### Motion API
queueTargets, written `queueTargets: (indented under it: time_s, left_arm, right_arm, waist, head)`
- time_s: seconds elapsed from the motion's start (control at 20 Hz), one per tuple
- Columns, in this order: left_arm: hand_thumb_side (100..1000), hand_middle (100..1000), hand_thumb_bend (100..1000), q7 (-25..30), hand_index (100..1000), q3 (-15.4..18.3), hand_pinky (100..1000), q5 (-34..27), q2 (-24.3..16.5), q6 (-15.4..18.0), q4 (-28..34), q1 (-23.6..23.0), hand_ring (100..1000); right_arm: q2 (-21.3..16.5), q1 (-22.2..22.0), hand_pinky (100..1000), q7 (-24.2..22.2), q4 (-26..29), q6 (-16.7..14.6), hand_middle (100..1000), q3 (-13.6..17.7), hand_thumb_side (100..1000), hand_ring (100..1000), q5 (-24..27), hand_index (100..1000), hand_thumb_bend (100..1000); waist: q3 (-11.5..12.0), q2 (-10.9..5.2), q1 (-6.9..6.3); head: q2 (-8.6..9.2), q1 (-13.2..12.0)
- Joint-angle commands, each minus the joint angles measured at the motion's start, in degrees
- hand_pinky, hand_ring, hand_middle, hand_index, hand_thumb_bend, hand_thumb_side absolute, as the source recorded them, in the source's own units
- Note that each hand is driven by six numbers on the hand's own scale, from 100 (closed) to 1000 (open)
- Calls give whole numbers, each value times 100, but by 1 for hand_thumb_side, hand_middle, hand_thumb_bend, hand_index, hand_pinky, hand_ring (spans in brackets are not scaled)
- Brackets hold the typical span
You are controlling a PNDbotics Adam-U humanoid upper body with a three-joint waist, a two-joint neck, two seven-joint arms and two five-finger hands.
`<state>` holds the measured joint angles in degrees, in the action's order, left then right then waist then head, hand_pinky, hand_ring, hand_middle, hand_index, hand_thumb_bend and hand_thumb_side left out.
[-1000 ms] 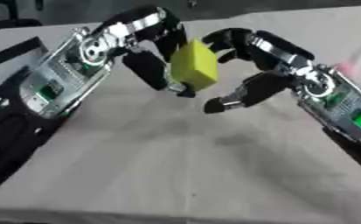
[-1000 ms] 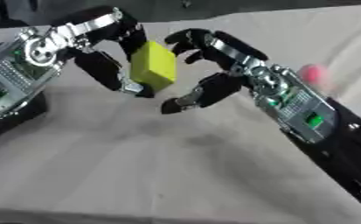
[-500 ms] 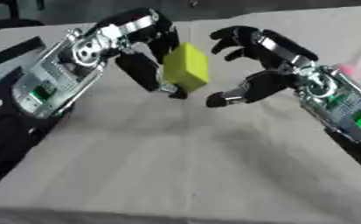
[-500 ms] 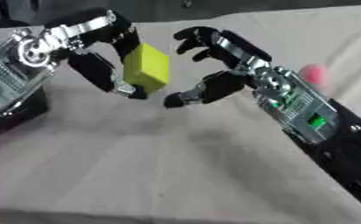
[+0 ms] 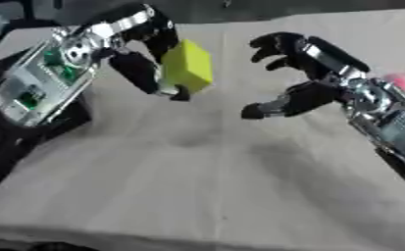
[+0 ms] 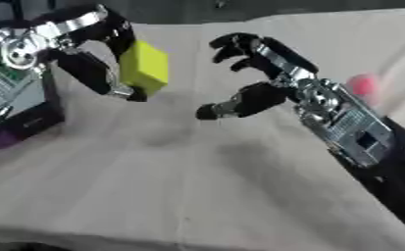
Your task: Pick up the objects with one hand, pass them to the other hand, and then place them into the box on the other side of the table.
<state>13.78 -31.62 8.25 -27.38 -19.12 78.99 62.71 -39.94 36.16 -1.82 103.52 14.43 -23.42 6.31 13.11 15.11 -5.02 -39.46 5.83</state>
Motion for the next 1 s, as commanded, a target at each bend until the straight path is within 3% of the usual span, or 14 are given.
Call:
queueTargets:
  time_s: [0.05, 0.5, 1.0]
  left_arm:
    - [100, 352, 690, -165, 214, 270, 662, 102, -355, 50, -134, 17, 460]
    - [100, 354, 692, -481, 216, 701, 662, 121, -943, 65, -313, -324, 461]
    - [100, 355, 693, -891, 217, 1118, 660, 221, -1176, 81, -844, -550, 461]
  right_arm:
    - [-116, 47, 797, -16, 134, 12, 673, 68, 224, 866, -39, 834, 823]
    - [-127, 20, 798, -131, 301, -57, 670, 98, 223, 864, -10, 831, 822]
    - [-116, -11, 796, -80, 526, -57, 666, 168, 222, 861, -12, 828, 821]
  waist:
    - [18, -122, -39]
    - [29, -64, 26]
    - [-5, 46, 135]
  head:
    - [-4, -128]
    - [122, -440]
    - [281, -842]
